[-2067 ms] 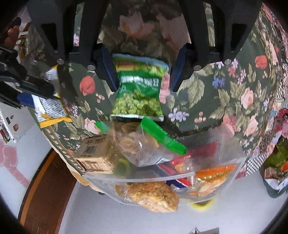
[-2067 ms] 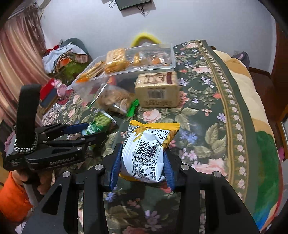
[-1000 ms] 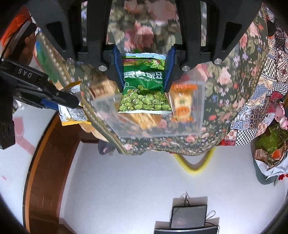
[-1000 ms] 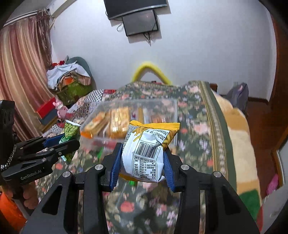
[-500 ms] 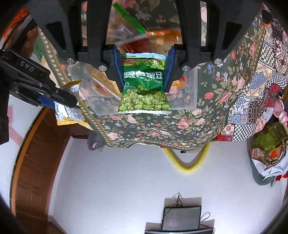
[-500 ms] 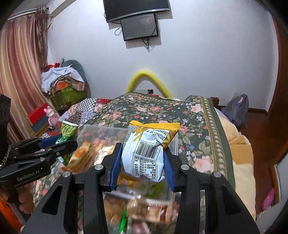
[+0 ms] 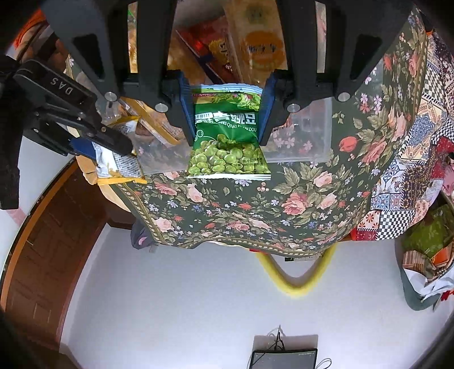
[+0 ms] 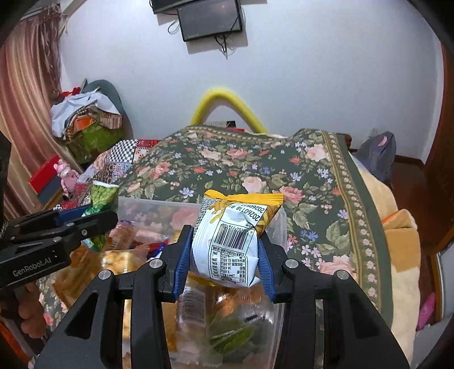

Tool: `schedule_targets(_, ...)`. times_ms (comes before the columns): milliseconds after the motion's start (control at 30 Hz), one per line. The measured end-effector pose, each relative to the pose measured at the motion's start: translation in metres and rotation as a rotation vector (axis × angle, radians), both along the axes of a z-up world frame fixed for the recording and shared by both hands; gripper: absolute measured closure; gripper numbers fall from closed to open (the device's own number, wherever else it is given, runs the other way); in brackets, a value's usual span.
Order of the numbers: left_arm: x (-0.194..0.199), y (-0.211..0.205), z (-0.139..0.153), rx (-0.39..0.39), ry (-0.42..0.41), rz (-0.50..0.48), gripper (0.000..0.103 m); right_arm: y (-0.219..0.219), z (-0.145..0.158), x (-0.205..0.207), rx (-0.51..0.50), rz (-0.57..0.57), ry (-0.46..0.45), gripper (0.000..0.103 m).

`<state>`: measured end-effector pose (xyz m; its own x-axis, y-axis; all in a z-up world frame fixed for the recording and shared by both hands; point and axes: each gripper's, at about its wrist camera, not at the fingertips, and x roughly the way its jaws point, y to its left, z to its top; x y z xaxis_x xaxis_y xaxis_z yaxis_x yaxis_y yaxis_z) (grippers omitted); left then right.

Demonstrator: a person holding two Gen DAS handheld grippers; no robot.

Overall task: Organize snacks
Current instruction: 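Carry both bags over the clear box and release them inside, then grasp the clear cookie bag with the left tool while the right tool grasps the cake pack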

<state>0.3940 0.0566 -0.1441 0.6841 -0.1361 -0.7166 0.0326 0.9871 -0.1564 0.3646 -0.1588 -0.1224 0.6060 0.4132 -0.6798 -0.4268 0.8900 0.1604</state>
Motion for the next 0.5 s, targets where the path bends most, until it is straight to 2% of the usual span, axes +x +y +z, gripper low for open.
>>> schedule_targets(167,0.004,-0.001,-0.005,0.006,0.024,-0.009,0.061,-0.002,-0.001,0.003,0.006,0.001,0.017,0.062)
schedule_targets(267,0.003,0.000,-0.002,-0.013,0.030,-0.012,0.059,-0.004,0.000,0.002,-0.002,0.000,0.029,0.055)
schedule_targets(300,0.001,0.000,0.000,-0.016,0.029,-0.015,0.057,-0.004,0.001,0.002,-0.002,0.000,0.029,0.050)
schedule_targets(367,-0.003,0.000,0.005,-0.013,0.017,-0.018,0.054,-0.005,0.004,-0.001,0.000,-0.002,0.015,0.046)
schedule_targets(500,-0.020,-0.004,0.020,0.006,-0.015,-0.030,0.051,-0.008,0.017,-0.012,0.002,0.007,-0.017,0.045)
